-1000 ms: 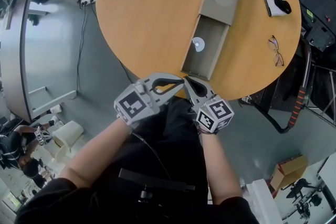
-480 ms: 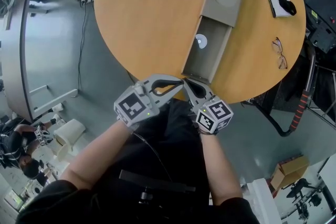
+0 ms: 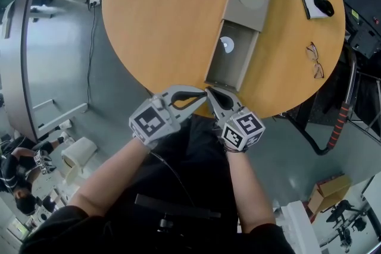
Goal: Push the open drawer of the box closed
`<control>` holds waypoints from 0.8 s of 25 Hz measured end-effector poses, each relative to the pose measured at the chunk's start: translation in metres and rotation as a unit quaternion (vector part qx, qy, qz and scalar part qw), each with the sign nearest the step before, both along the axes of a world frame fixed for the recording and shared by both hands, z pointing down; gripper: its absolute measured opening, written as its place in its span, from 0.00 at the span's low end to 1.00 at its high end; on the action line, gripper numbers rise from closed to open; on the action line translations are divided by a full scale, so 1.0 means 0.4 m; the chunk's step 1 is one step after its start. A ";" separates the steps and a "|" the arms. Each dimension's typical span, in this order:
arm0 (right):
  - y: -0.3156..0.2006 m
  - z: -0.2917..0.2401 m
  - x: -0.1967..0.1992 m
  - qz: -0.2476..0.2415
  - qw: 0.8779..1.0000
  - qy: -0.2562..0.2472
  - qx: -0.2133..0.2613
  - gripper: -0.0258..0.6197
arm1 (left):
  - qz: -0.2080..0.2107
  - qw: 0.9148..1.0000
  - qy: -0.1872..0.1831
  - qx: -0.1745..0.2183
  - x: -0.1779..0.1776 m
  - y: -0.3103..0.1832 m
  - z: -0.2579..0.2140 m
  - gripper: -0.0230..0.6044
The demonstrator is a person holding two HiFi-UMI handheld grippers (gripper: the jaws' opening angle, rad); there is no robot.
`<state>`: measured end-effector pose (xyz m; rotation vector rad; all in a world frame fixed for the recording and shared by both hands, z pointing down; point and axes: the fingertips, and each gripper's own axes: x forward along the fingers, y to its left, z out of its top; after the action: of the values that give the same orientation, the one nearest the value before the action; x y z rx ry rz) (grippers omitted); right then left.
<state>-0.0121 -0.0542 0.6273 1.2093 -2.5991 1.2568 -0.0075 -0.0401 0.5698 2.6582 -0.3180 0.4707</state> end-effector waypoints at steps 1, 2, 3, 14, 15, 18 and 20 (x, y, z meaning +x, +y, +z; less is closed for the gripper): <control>-0.005 0.002 0.005 0.002 1.000 0.000 0.000 0.05 | -0.001 1.000 0.000 0.000 0.004 -0.003 0.004 0.09; -0.010 0.002 0.010 0.005 1.000 0.000 -0.001 0.05 | -0.001 1.000 0.000 0.000 0.006 -0.006 0.008 0.09; -0.015 0.002 0.014 0.007 1.000 -0.001 -0.001 0.05 | -0.002 1.000 -0.001 0.000 0.008 -0.009 0.010 0.09; -0.058 0.000 0.028 -0.008 1.000 -0.004 -0.006 0.05 | -0.011 1.000 -0.003 -0.003 0.038 -0.065 0.018 0.09; -0.062 -0.001 0.029 -0.008 1.000 -0.005 -0.006 0.05 | -0.012 1.000 -0.003 -0.003 0.041 -0.071 0.017 0.09; -0.079 -0.008 0.033 -0.009 1.000 -0.004 -0.004 0.05 | -0.016 1.000 -0.004 -0.005 0.045 -0.088 0.011 0.09; -0.091 -0.011 0.034 -0.012 1.000 -0.003 -0.003 0.05 | -0.019 1.000 -0.005 -0.005 0.046 -0.099 0.012 0.09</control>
<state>0.0016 -0.0907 0.6228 1.1700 -2.6046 1.2661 0.0109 -0.0797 0.5747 2.6351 -0.3680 0.4710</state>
